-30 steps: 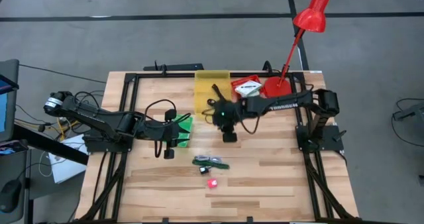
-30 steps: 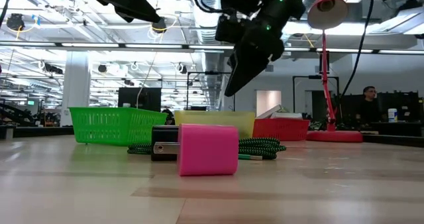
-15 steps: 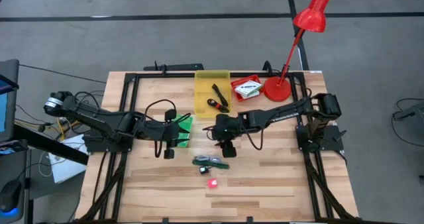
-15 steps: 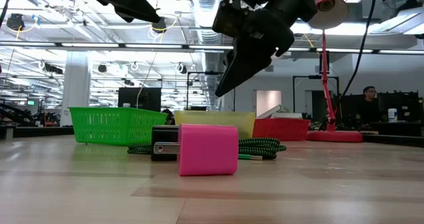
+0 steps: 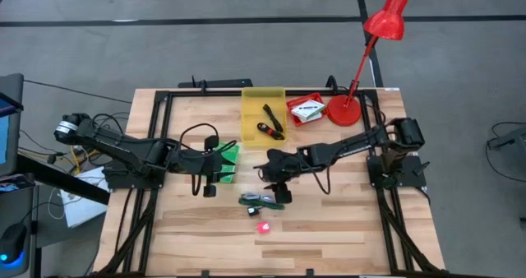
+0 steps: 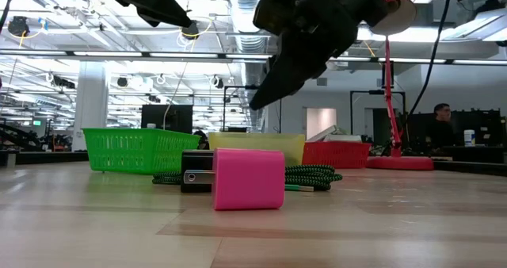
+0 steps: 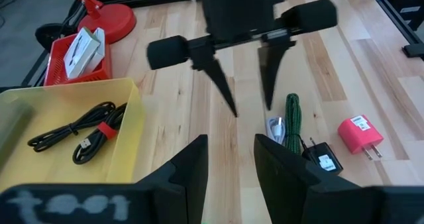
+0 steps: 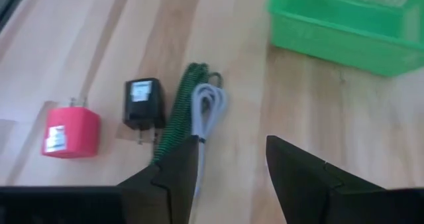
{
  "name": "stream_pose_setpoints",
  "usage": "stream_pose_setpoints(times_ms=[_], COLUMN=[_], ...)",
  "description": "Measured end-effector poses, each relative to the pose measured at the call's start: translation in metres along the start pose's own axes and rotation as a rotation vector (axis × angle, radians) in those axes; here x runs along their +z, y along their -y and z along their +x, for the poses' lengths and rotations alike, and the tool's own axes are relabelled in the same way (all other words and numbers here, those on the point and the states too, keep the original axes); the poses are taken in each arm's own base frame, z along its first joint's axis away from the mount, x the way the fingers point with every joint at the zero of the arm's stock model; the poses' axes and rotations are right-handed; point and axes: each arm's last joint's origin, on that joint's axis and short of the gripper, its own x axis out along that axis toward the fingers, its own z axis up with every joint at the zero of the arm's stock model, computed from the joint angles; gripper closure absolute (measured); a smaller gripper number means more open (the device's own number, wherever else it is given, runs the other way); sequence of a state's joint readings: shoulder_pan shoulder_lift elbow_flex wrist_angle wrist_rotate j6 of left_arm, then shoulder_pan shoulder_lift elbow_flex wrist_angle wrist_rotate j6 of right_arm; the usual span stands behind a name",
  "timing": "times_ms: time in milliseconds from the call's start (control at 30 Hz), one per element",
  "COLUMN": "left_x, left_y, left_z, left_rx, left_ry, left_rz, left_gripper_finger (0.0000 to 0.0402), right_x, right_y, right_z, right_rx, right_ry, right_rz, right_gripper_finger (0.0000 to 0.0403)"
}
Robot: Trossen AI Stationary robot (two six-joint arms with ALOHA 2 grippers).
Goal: Pick and place items into bin
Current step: Put the white charger cable into the yellow bin
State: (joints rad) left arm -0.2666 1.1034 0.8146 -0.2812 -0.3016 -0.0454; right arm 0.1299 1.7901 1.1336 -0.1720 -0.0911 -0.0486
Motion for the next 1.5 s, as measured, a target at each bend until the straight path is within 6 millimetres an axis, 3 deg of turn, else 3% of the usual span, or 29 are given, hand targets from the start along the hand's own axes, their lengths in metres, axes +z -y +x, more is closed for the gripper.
stream_pose_setpoints(times_ms=[133,467,867,1033,1267,1400,1500], left_x=[0.0,0.0,0.0,0.0,0.0,0.0,0.0], left_y=[0.0,0.0,0.0,0.0,0.0,0.0,0.0], left_z=[0.0,0.0,0.0,0.0,0.0,0.0,0.0], left_rx=[0.0,0.0,0.0,0.0,0.0,0.0,0.0], left_ry=[0.0,0.0,0.001,0.001,0.001,0.001,0.001], left_rz=[0.005,-0.002,0.003,0.002,-0.002,0.007,-0.002], left_gripper_finger=[0.029,0.029,0.029,0.029,0.029,0.029,0.029], right_x=[0.0,-0.019,-0.036,-0.035,-0.028,-0.019,-0.008], right_y=[-0.008,-0.013,-0.013,-0.012,-0.001,0.01,0.021], right_z=[0.001,0.043,0.069,0.067,0.052,0.034,0.012], right_rx=[0.015,0.021,0.044,0.032,-0.085,-0.185,-0.264], right_ry=[0.002,-0.072,-0.128,-0.13,-0.112,-0.086,-0.04], right_rz=[-0.017,0.025,0.083,0.09,0.098,0.098,0.096], right_gripper_finger=[0.0234,0.0237,0.0241,0.0267,0.037,0.0374,0.0352])
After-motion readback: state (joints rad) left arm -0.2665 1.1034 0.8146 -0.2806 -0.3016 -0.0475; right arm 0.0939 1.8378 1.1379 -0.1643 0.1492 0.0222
